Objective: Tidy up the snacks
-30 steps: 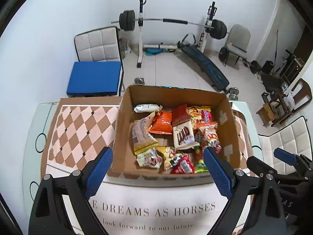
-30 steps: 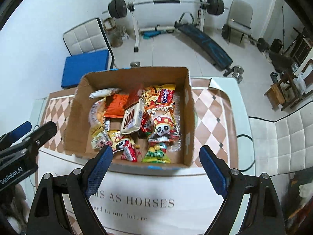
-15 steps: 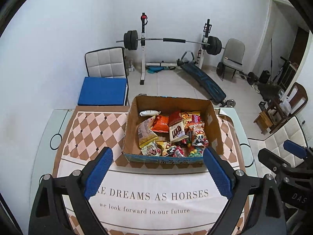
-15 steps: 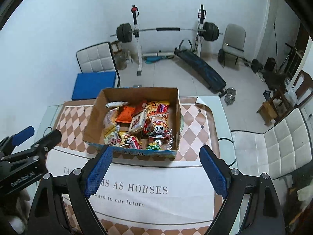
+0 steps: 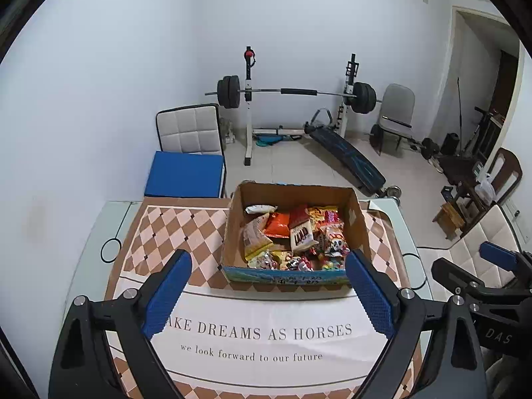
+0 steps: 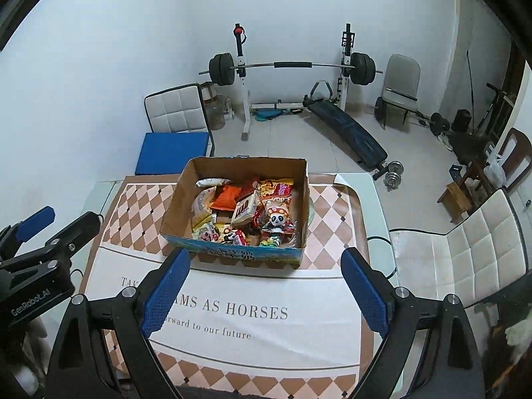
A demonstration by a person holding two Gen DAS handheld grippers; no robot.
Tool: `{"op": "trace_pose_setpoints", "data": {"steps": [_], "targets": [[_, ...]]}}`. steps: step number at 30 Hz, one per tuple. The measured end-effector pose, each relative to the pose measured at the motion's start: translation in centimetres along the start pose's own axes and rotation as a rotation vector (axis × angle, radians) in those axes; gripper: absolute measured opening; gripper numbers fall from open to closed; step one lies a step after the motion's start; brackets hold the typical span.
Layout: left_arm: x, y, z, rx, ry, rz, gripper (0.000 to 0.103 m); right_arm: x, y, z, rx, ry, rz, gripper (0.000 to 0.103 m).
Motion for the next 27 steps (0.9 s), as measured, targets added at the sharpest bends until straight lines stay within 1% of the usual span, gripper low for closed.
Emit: {"op": "trace_pose_setpoints", "data": {"steps": [1,2,3,9,14,22,27], "targets": [[0.1,0.0,0.2,-0.001,0.001,-0.001,0.095,0.0,0.2,0.1,-0.006,-0.004,0.002,0.099],[0.2,0.0,0.5,0.005,0.002,-0.002,0.102,0.0,0.3,0.0,-0.016,-0.009,0.003,0.099],[0.2,0.1,0.9,0.008,0.002,-0.005,0.103,0.0,0.7,0.2,-0.025,-0.015,0.001,0.099],[0.5,0.1,2.4,-0.003,0.024,-0.005,0.103,-0.3,2.0,1.5,-0.047,-0.047,0.010,0.101],[0.7,0.1,3.6,0.011,0.030,-0.006,0.103,-0.8,2.8,3.2,-0.054,-0.073,0.026,0.101],[0.5,0.0,4.9,0.027,0.056,0.015,0.103,-1.0,3.1,5.1,-0.040,-0.085,0.037,0.101],[0.4,0.0,5.2,0.030,0.052,0.012,0.103,-0.9,3.1,5.3,-0.040,-0.088,0.037,0.101]]}}
Point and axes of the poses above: each gripper's, at about its wrist camera, not at the fingertips, and z roughly the way its jaws point, x to its left, y to its top, the point moved 3 cm from there along z, roughly the way its jaws point, and after that the axes turned 14 degrees about z, right-handed, at the moved point
